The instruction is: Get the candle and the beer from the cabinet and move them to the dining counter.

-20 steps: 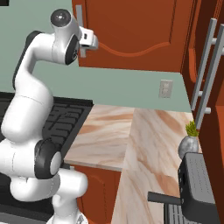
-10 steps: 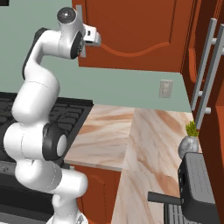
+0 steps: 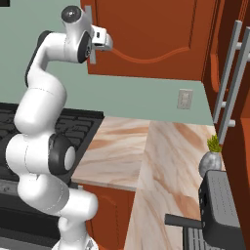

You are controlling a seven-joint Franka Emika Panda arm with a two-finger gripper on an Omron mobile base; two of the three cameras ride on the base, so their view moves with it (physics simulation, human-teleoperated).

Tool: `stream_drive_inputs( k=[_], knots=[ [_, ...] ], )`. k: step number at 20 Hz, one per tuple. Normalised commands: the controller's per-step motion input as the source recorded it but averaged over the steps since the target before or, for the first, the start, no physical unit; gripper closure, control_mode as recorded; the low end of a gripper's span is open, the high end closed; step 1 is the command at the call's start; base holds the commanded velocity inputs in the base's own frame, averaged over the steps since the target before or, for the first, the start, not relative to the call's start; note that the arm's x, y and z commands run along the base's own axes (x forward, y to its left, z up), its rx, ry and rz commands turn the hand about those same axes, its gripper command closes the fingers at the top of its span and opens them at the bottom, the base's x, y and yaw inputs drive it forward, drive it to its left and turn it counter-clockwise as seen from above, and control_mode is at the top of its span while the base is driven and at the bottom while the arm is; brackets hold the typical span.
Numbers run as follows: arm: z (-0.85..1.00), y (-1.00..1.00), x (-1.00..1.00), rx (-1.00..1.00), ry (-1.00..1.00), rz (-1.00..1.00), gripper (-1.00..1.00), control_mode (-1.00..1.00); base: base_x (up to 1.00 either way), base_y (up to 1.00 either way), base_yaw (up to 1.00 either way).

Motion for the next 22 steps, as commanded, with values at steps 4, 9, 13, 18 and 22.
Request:
stream_drive_inputs(
  k=[4, 9, 13, 18, 22],
  knots=[
    [-0.1, 0.1, 0.28, -0.02, -0.1, 0.0, 1.0, -1.0, 0.0, 0.0, 0.0],
    [-0.03, 0.23, 0.35, -0.01, -0.2, -0.09, 1.0, -1.0, 0.0, 0.0, 0.0],
    [0.0, 0.44, 0.35, 0.0, -0.18, -0.23, 1.0, -1.0, 0.0, 0.0, 0.0],
    [0.03, 0.46, 0.05, 0.05, -0.04, -0.21, 1.0, -1.0, 0.0, 0.0, 0.0],
    [0.0, 0.41, 0.0, 0.04, -0.11, -0.11, 1.0, -1.0, 0.0, 0.0, 0.0]
  ],
)
